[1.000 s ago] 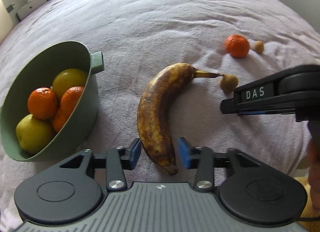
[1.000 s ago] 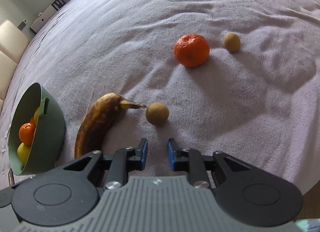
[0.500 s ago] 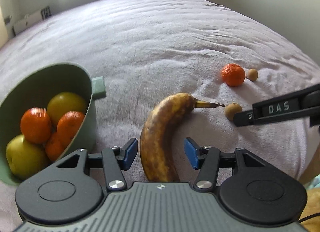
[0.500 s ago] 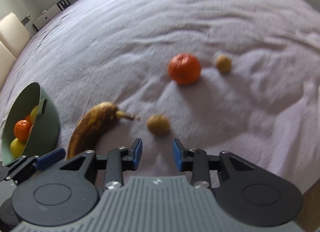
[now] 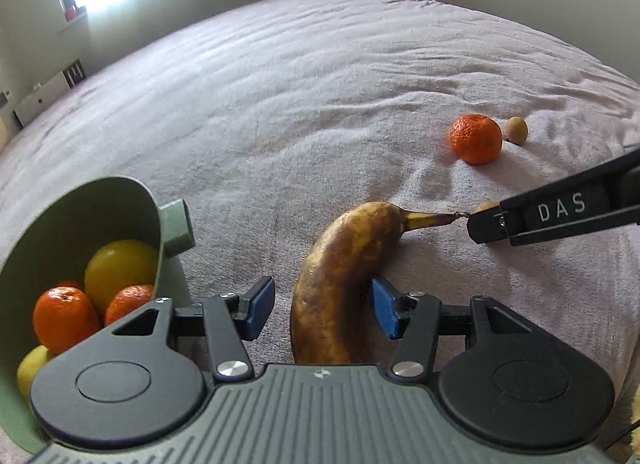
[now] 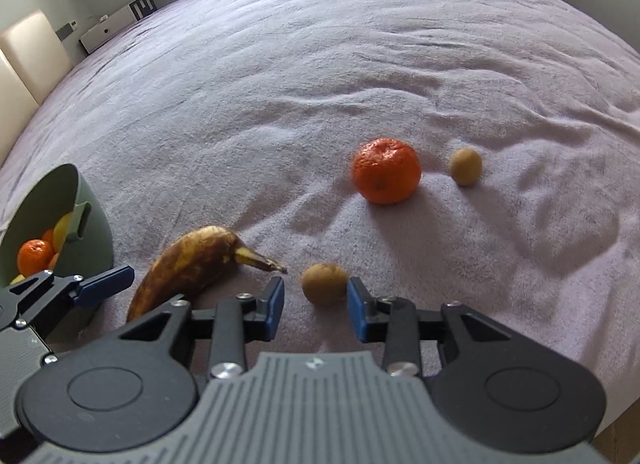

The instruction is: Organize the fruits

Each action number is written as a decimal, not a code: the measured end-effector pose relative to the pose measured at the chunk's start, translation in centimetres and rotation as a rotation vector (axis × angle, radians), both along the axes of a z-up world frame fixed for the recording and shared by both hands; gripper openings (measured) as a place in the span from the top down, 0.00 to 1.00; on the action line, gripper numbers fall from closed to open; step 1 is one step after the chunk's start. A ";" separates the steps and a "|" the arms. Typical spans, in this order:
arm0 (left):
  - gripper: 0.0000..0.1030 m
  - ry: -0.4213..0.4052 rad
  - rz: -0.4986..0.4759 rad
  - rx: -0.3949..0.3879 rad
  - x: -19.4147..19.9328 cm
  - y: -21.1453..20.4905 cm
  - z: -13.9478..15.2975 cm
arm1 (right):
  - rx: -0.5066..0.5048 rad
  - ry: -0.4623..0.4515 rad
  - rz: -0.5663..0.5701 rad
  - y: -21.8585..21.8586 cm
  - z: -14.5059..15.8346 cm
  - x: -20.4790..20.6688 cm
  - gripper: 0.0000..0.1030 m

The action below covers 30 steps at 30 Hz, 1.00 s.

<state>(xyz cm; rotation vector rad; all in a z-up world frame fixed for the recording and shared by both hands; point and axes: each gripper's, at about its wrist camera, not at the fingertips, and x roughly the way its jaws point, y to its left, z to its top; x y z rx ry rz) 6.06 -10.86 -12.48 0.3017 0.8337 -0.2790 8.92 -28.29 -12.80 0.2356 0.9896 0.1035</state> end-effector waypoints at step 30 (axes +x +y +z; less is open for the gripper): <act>0.55 0.105 0.089 -0.139 1.4 1.7 1.7 | -0.017 -0.021 -0.025 0.4 1.3 0.5 0.76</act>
